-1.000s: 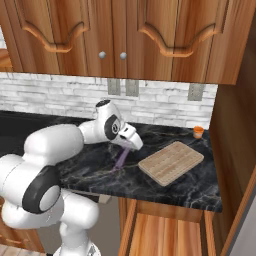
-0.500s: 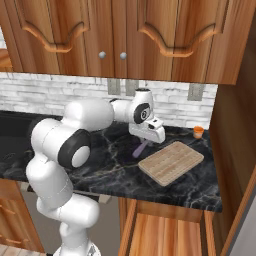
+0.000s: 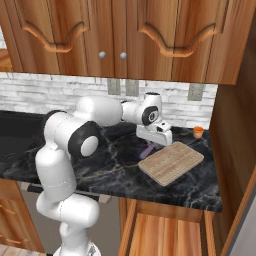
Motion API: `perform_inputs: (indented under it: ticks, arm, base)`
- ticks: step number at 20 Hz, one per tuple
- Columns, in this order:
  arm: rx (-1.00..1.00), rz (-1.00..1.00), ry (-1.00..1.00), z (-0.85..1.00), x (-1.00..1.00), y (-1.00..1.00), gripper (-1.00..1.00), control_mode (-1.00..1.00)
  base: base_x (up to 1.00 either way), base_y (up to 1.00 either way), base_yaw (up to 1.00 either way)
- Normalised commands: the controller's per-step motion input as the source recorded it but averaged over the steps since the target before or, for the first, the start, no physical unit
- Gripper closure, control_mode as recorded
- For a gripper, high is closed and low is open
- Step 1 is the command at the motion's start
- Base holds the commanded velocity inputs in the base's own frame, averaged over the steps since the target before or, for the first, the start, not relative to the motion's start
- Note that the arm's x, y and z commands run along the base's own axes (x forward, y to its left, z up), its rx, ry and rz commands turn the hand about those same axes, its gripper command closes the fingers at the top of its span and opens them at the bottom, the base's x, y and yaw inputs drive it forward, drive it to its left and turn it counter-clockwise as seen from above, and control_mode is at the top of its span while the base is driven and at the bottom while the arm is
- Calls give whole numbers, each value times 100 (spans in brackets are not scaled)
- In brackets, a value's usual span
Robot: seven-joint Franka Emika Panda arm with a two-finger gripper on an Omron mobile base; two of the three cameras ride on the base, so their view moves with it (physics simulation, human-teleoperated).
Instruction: Open the drawer on the right and place the cutting tools on the cutting board.
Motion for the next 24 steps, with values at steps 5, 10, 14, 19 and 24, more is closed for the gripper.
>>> perform_inputs:
  ticks: [5,10,14,19,24]
  arm:
    - [0,0,0,-22,21,-31,100,-100]
    - [0,0,0,-17,34,-20,-100,-100]
    - [0,0,0,-5,16,-1,-100,-100]
    - [1,0,-6,2,-3,0,-100,-100]
    - [0,4,-7,0,-68,0,-100,-100]
  base:
    - [0,0,0]
    - [0,0,0]
    - [0,0,0]
    - [0,0,0]
    - [0,0,0]
